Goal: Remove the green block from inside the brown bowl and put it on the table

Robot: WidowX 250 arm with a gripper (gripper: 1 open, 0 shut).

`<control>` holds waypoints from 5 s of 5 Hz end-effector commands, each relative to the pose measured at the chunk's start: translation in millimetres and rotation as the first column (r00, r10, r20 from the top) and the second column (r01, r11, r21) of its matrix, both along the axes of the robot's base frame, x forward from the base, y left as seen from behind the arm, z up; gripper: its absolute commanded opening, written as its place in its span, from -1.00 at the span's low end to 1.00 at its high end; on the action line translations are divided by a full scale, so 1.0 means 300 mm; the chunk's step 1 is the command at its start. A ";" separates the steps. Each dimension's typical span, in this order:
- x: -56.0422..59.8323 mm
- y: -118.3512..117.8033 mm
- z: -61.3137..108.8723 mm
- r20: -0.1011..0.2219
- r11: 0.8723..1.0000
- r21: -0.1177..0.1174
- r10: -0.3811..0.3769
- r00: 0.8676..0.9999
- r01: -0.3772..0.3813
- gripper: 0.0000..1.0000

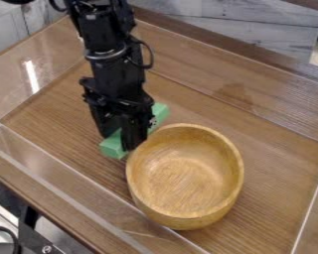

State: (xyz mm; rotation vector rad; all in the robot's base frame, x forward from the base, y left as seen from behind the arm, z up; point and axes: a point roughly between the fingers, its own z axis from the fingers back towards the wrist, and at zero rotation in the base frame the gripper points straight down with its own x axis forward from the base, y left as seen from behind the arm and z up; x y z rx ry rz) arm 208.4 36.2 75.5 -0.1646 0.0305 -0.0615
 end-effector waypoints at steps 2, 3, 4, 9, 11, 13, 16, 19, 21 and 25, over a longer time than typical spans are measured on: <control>0.040 0.020 0.042 0.049 1.000 -0.001 0.008 0.999 -0.008 -1.00; 0.043 0.022 0.046 0.050 1.000 -0.008 0.007 0.999 -0.007 -1.00; 0.050 0.025 0.049 0.052 1.000 -0.013 0.006 0.999 -0.005 -1.00; 0.072 0.037 0.054 0.061 0.999 -0.039 -0.007 0.998 0.009 -1.00; 0.076 0.042 0.049 0.064 0.999 -0.048 -0.011 0.998 0.014 -1.00; 0.081 0.046 0.046 0.066 0.998 -0.056 -0.015 0.998 0.019 -1.00; 0.088 0.053 0.043 0.068 0.997 -0.069 -0.020 0.997 0.025 -1.00; 0.102 0.072 0.029 0.065 0.997 -0.077 -0.012 0.998 0.017 -1.00; 0.115 0.089 0.016 0.063 0.997 -0.081 -0.001 0.998 0.007 -1.00; 0.136 0.116 -0.009 0.054 0.996 -0.088 0.013 0.998 -0.008 -1.00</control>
